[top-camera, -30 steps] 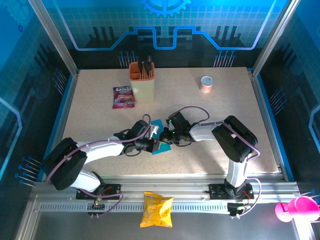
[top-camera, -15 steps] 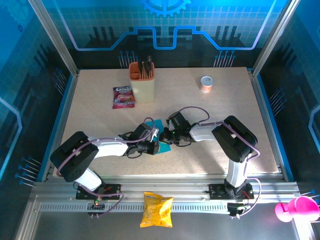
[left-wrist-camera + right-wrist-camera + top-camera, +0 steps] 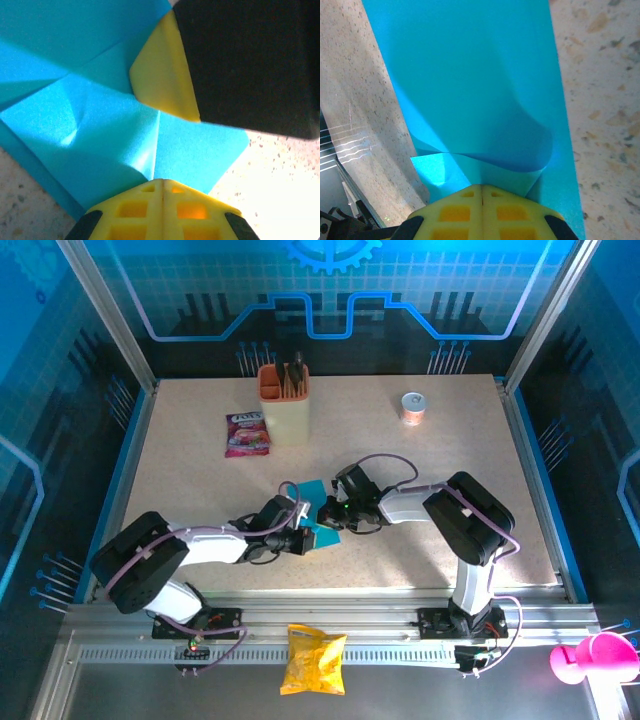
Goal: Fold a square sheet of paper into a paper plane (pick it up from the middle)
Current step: Fold the triangle a second time at the center of the table.
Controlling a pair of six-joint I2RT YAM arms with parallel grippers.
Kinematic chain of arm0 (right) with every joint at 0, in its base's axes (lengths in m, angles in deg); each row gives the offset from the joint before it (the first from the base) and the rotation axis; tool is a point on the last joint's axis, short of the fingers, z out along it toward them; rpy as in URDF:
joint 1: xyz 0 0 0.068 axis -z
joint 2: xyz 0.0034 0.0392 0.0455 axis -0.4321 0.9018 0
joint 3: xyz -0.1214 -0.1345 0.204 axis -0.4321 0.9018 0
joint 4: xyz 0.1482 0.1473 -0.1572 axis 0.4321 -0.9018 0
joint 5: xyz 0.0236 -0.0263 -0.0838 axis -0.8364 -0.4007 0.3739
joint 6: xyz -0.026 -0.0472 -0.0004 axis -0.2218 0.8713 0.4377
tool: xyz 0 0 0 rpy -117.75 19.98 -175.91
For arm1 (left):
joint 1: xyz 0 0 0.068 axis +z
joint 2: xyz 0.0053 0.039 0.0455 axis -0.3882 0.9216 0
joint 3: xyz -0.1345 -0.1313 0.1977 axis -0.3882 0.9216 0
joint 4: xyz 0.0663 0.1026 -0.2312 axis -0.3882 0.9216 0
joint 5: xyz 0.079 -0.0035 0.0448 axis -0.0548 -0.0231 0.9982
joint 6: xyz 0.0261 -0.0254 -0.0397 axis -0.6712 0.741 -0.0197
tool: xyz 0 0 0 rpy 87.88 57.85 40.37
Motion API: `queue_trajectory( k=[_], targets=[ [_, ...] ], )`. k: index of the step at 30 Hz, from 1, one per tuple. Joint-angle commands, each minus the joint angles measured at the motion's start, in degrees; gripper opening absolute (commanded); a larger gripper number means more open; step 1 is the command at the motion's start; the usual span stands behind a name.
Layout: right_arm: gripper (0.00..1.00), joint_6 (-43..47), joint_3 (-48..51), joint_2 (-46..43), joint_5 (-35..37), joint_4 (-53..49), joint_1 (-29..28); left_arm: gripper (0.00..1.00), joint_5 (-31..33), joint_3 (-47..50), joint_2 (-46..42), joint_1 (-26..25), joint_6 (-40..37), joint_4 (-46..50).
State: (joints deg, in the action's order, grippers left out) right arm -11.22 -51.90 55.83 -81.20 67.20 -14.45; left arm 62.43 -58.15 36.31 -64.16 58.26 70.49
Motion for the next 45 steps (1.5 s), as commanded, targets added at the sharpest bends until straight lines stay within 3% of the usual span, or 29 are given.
queue_trajectory(
  k=[1, 9, 17, 32, 45],
  targets=[
    [0.0, -0.4, 2.3, 1.3, 4.9, -6.2, -0.2, 0.0, 0.0, 3.1, -0.7, -1.0, 1.9, 5.6],
    [0.0, 2.6, 1.9, -4.4, 3.1, -2.8, 0.4, 0.0, 0.1, 3.1, 2.4, -1.0, 1.6, 3.8],
    [0.0, 4.8, 1.4, -11.3, 5.7, -7.3, -0.1, 0.0, -0.3, 2.8, 3.3, -1.0, 0.9, 3.4],
    [0.0, -1.1, 0.5, -2.2, 5.8, -1.5, -7.0, 0.0, -0.3, 1.8, 3.7, -1.0, -0.2, 4.2],
    [0.0, 0.3, -2.2, -0.7, 9.7, -9.4, 0.4, 0.0, -0.4, 3.1, 4.3, -1.0, -0.3, 3.6]
  ],
)
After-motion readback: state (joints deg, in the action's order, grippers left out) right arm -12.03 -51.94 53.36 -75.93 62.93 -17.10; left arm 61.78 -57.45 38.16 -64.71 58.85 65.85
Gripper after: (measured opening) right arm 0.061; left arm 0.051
